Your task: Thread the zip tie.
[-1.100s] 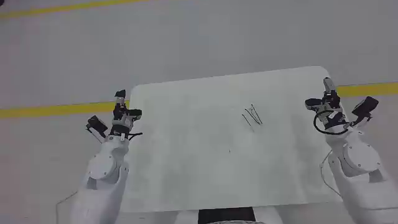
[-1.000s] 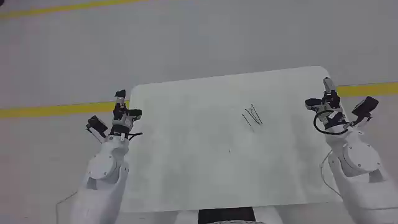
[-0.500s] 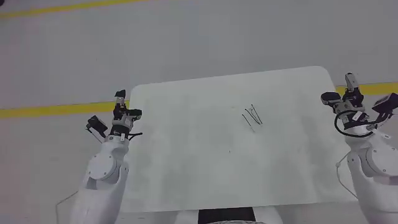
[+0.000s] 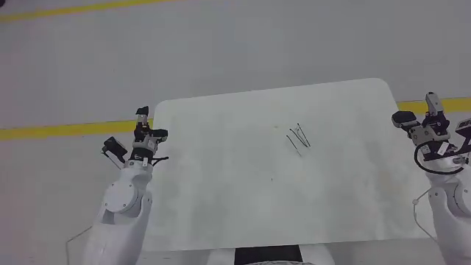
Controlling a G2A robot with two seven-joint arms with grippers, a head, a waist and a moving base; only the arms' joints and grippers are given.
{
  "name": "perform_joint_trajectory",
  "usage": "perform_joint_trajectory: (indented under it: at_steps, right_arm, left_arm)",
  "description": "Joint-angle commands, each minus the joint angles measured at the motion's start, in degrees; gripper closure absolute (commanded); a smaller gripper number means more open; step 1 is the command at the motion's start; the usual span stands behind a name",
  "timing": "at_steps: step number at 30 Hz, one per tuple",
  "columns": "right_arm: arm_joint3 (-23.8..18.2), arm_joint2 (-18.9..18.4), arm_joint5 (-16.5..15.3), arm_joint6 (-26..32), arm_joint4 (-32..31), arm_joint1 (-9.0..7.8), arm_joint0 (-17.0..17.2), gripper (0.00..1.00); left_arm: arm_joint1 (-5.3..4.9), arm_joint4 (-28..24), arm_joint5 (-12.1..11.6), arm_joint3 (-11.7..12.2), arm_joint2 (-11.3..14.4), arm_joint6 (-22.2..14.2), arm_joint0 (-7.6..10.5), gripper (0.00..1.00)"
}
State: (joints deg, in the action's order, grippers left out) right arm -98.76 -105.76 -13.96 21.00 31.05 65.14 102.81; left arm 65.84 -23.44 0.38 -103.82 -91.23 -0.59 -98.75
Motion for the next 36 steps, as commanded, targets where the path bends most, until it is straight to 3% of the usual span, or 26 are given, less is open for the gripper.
perform_joint_trajectory:
  at_steps: [1,4,7,12,23,27,34,36]
  right_arm:
    - [0.00,0.00,0.00,0.00,0.00,0.00,0.00,0.00]
    - [0.00,0.00,0.00,0.00,0.00,0.00,0.00,0.00]
    - [0.00,0.00,0.00,0.00,0.00,0.00,0.00,0.00]
    - [0.00,0.00,0.00,0.00,0.00,0.00,0.00,0.00]
    - [0.00,0.00,0.00,0.00,0.00,0.00,0.00,0.00]
    - [0.00,0.00,0.00,0.00,0.00,0.00,0.00,0.00]
    - [0.00,0.00,0.00,0.00,0.00,0.00,0.00,0.00]
    - [0.00,0.00,0.00,0.00,0.00,0.00,0.00,0.00]
  left_arm:
    - [-0.03,2.26,1.60,-2.31,1.03,-1.78,0.89,0.00]
    - [0.11,1.57,3.92,-5.02,2.75,-3.64,1.61,0.00]
    - [0.03,5.05,5.56,-7.39,4.39,-5.25,2.32,0.00]
    - [0.02,9.94,11.47,-9.78,8.99,-8.22,4.36,0.00]
    - [0.00,10.75,11.22,-10.24,9.42,-8.91,4.78,0.00]
    - [0.15,14.73,13.68,-10.53,13.92,-11.54,8.98,0.00]
    - [1.10,21.02,18.72,-6.59,24.44,-15.02,18.63,0.00]
    - [1.49,22.87,19.10,-4.98,27.81,-16.16,21.25,0.00]
